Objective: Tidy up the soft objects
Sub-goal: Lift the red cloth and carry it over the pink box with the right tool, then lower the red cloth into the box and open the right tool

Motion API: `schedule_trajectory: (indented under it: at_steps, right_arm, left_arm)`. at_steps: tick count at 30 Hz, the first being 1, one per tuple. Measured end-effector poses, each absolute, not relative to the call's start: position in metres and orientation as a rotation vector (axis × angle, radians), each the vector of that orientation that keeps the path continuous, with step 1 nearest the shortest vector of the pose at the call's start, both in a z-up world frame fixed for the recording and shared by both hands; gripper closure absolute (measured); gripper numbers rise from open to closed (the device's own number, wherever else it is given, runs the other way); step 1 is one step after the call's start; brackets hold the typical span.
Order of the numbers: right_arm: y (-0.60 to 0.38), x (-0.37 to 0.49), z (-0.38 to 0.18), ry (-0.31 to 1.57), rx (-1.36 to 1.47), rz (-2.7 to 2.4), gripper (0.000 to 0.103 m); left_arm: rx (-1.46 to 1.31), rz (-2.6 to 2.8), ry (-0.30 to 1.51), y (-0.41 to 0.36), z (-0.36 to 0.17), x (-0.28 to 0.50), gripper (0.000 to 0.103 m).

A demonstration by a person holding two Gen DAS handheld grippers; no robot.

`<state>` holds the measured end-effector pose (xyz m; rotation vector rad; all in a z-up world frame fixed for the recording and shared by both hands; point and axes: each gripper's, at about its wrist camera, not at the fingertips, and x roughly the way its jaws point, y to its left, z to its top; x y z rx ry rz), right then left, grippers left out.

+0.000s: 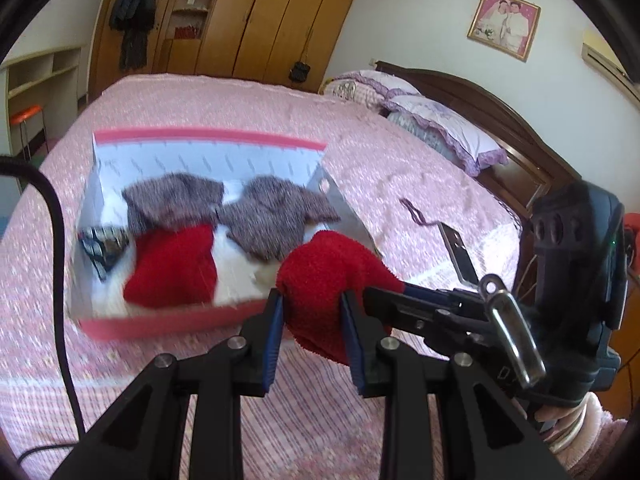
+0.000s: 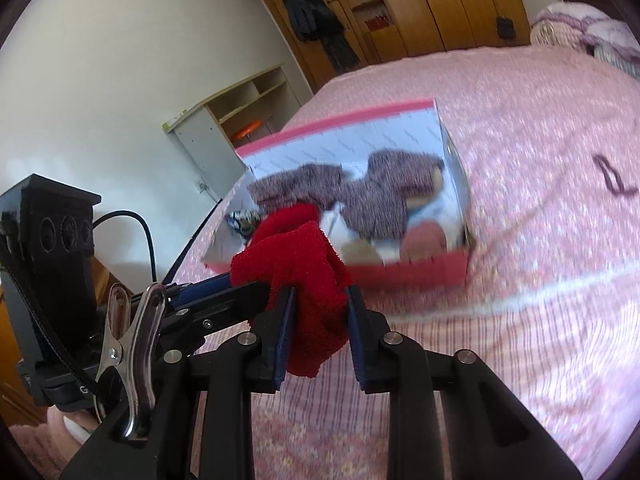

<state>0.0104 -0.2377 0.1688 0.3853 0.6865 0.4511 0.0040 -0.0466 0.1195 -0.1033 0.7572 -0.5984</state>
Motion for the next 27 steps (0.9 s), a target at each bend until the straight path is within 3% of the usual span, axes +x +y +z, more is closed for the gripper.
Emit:
schedule_trajectory:
  at_steps: [12,27]
  right_arm:
    - [-0.238,0.057,0.186,0.62,0.332,0.422,0.076]
    - [-0.238,0.106,0.166,0.647,0.333,0.388,0.076]
  left_arm:
    - [-0.043,-0.545,0.694,-0.056,0.135,0.05,0.074]
    - [-0.044,-0.5,0.723,-0.062,0.113,0.1,0.074]
